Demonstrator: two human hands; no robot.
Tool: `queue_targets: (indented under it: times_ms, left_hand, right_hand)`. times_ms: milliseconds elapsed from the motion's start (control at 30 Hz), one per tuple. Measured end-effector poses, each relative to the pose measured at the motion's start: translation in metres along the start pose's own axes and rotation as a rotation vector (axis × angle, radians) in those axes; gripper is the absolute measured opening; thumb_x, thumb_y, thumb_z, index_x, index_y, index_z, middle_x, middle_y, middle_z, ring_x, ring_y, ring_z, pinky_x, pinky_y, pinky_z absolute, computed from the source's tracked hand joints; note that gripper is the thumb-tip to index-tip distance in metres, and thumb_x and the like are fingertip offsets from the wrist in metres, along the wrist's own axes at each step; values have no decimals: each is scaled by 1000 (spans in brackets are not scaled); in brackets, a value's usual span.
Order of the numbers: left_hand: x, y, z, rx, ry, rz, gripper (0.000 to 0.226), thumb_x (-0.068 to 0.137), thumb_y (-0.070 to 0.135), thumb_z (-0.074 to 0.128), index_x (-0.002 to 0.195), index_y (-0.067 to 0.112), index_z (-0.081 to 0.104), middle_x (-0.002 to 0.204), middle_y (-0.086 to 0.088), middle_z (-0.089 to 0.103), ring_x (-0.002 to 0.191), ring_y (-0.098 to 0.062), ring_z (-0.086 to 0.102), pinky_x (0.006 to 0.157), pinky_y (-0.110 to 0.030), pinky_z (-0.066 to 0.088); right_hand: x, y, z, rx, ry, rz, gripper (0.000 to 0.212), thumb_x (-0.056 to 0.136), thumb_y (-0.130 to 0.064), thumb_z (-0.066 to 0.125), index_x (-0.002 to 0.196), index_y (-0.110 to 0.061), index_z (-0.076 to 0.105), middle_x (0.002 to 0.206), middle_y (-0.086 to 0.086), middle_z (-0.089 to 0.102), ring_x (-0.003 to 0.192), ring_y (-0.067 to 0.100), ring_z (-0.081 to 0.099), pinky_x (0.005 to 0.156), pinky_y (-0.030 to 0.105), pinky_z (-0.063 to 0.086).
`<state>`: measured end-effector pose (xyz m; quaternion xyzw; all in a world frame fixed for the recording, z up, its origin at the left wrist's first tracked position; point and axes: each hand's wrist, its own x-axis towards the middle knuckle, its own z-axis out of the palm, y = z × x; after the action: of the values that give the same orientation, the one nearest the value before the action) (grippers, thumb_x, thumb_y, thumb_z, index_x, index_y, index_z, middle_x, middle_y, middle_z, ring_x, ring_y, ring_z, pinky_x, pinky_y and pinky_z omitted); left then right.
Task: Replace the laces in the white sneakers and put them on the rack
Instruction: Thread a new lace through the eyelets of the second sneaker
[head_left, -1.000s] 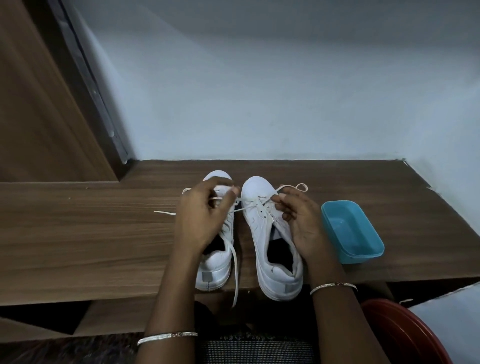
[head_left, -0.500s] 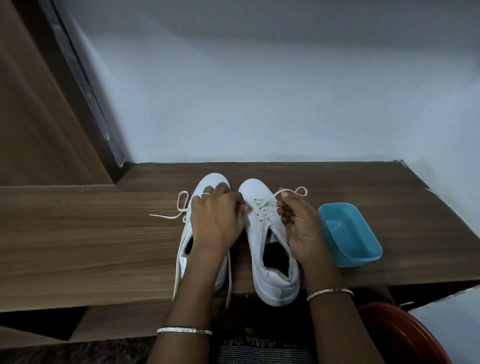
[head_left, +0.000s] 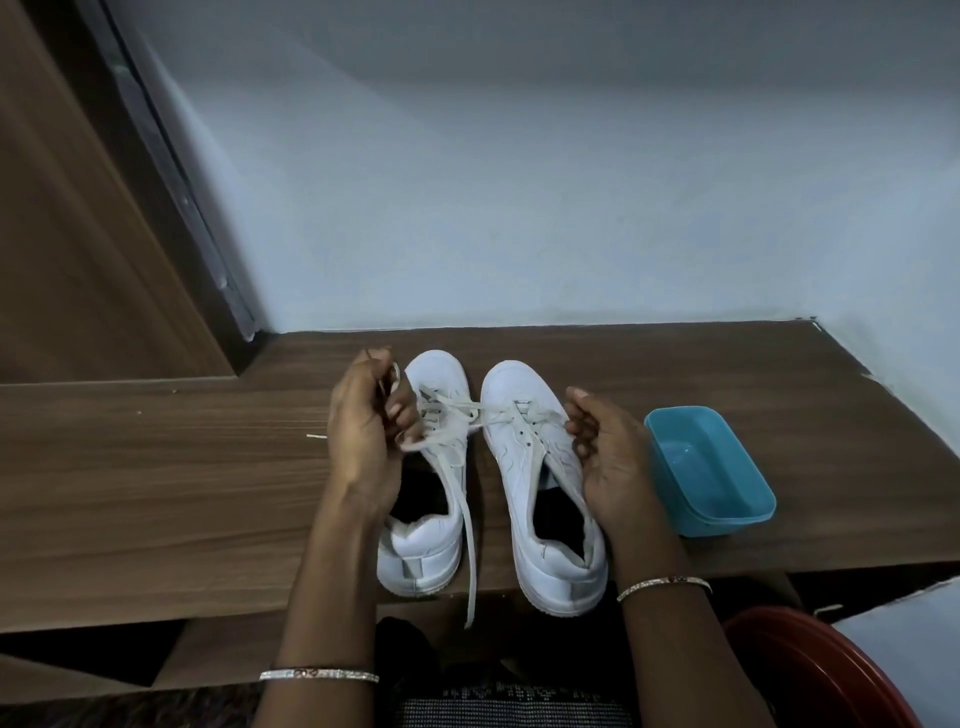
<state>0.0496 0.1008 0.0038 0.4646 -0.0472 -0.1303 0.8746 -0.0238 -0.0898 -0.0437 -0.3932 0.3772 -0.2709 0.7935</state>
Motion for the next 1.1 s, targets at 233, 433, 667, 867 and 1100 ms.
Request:
queue_targets:
  times_ms: [233, 433, 667, 867, 1100]
  left_hand:
    - [-9, -15, 11, 1655, -158, 391, 37, 86, 62, 57, 115, 40, 64, 95, 9, 64, 87, -14, 63, 75, -30, 47]
    - [-12, -28, 32, 1961, -100, 344, 32, 90, 60, 55, 104, 36, 71, 102, 7, 57, 91, -21, 66, 86, -34, 43]
    - [-4, -22, 21, 1596, -103, 400, 24, 93, 51, 54, 94, 33, 70, 98, 9, 56, 92, -16, 53, 71, -29, 37]
    - [1, -19, 12, 900, -107, 462, 23, 90, 32, 53, 76, 19, 65, 88, 10, 67, 93, -4, 56, 84, -41, 45]
    - [-9, -17, 21, 499, -124, 188, 26, 99, 4, 47, 76, -4, 55, 94, -22, 70, 95, -15, 69, 85, -25, 49]
  right_hand:
    - [0, 1, 2, -72, 19, -42, 21, 81, 9, 62, 81, -9, 74, 62, 2, 66, 50, 7, 53, 39, 14, 34]
    - [0, 2, -1, -134, 40, -47, 22, 81, 12, 61, 82, -7, 73, 63, 5, 62, 47, 6, 49, 39, 14, 35]
    - [-9, -4, 1, -234, 1, -14, 20, 81, 11, 64, 95, 0, 72, 73, 10, 67, 37, 0, 52, 39, 14, 42]
    - [-8, -11, -4, -430, -284, -53, 53, 76, 17, 59, 122, -9, 63, 112, 11, 64, 91, 17, 64, 72, 24, 55]
    - [-6, -18, -21, -882, -650, -120, 105, 59, -21, 82, 146, -48, 30, 139, -10, 44, 126, 10, 41, 103, 32, 42]
